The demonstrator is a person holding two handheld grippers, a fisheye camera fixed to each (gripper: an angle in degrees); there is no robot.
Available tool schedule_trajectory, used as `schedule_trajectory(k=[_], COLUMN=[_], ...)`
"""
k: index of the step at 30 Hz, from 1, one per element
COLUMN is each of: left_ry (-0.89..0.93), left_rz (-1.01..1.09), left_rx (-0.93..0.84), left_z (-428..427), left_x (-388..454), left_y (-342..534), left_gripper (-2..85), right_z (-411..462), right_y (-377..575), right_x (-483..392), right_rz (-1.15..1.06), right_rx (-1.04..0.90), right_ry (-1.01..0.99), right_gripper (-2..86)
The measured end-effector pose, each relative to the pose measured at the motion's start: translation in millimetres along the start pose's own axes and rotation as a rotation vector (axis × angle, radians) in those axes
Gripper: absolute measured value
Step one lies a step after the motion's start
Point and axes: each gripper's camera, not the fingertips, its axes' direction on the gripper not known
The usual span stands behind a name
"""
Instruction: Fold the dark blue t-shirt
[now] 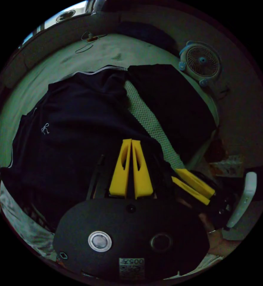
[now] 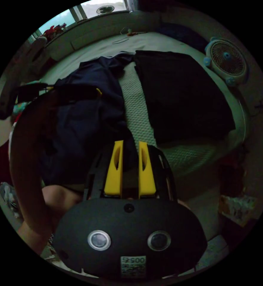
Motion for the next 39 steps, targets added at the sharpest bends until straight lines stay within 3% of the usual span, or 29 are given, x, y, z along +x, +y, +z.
schedule_trajectory(k=[6,14,20,27,33,39], left_ry=[0.007,0.015,-0.115,-0.118,0.022,0.030], left_rz=[0.011,0.014,0.029,-0.017,-0.087,-0.092], left_rx=[-0.025,-0.002,-0.053,-0.007,0.027,0.019], left_z=[2.1,-7.6,-3.7,-28.7,-56.8,-77.2], left_x=[-0.8,-2.0,-10.4,-42.3,-77.4,-100.2], left_y=[4.8,30.5,58.5,98.7,144.4,192.3], left_gripper=[-0.7,-0.6,-0.6,-0.7,-0.7,-0.7], right_z=[-36.3,-127.9,-112.8,-154.3,-180.2,-162.8], right_y=[45.4,117.0,141.5,157.0,124.7,36.8], right_x=[10.1,12.1,30.4,26.8,16.5,-12.8], right_rz=[0.047,0.083,0.156,0.041,-0.088,-0.213], right_rx=[0.046,0.234,0.060,0.125,0.262,0.227], right_ry=[-0.029,-0.055,-0.065,0.141,0.028,-0.022], right_gripper=[-0.9,-1.4,-1.4,-0.6,5.9,7.4])
